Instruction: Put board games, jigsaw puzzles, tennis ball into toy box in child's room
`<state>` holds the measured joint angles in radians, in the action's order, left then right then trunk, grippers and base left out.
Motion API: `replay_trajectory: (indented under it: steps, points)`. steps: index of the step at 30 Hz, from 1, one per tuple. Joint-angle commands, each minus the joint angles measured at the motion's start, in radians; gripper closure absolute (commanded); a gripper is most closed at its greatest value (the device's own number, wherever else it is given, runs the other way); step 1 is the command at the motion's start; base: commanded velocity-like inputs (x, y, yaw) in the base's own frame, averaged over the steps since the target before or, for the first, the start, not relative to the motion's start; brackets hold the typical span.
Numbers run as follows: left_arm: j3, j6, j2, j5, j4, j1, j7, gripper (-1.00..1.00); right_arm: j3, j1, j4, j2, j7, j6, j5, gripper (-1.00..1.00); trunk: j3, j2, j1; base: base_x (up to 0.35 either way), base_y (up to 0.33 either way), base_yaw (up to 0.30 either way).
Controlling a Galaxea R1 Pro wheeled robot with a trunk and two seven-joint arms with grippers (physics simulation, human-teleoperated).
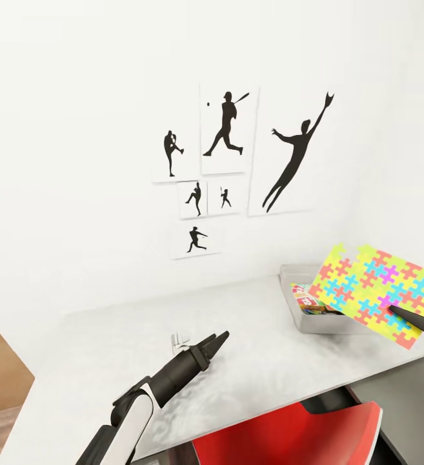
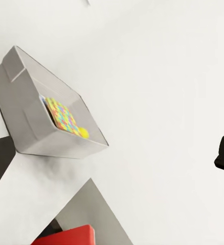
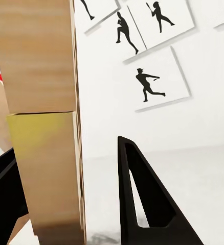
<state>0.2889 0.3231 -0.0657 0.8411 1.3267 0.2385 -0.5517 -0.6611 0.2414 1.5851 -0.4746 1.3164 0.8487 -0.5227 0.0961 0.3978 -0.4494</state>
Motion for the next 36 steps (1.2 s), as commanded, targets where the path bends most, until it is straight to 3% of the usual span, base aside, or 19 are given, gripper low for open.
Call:
replay_trajectory:
  steps: [1,16,36]
  points:
    - [0.000,0.010,0.000,0.010,0.000,0.001,-0.001,-1.00,0.000,0.001,0.000,0.000,0.005,0.010,-0.003,1.00,0.002,0.002,-0.001,0.000,-0.006,0.000]
    - [-0.001,0.010,0.000,0.009,0.000,0.001,-0.001,-1.00,0.004,0.001,0.002,0.000,0.009,0.009,-0.003,1.00,0.002,0.002,-0.001,0.036,-0.129,0.001]
    - [-0.002,0.009,0.000,0.012,0.000,0.001,-0.001,-1.00,0.006,0.001,0.003,0.001,0.007,0.009,-0.003,1.00,0.002,0.002,-0.001,0.006,-0.019,0.083]
